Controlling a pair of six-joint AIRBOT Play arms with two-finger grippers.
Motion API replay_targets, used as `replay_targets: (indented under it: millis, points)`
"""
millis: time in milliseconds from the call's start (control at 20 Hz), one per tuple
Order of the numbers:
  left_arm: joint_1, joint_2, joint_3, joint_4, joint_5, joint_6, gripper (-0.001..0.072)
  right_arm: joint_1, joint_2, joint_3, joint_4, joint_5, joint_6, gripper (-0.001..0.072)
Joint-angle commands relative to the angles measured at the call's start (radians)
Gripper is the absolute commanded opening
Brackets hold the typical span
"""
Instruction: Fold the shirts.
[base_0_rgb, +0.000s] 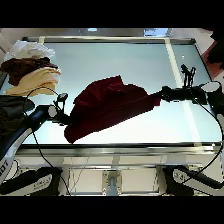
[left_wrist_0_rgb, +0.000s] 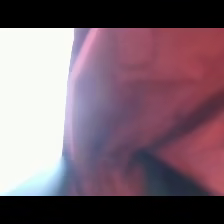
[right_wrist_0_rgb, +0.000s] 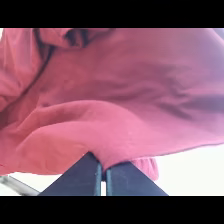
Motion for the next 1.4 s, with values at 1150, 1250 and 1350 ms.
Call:
replay_targets:
  millis: [1150, 1250, 1350]
  points:
    - [0.000, 0.426, 1.040, -0.021, -0.432, 0.130, 0.0008, -0.108, 0.493, 0.694, -0.203, 0.183, 0.084, 0.0031]
    - [0.000, 0.256, 1.040, -0.012, -0.464, 0.131, 0.0009, -0.106, 0.375, 0.658, -0.199, 0.214, 0.083, 0.0031]
    - [0.000, 0.064, 1.040, 0.002, -0.474, 0.131, 0.0009, -0.106, 0.245, 0.575, -0.198, 0.227, 0.083, 0.0032]
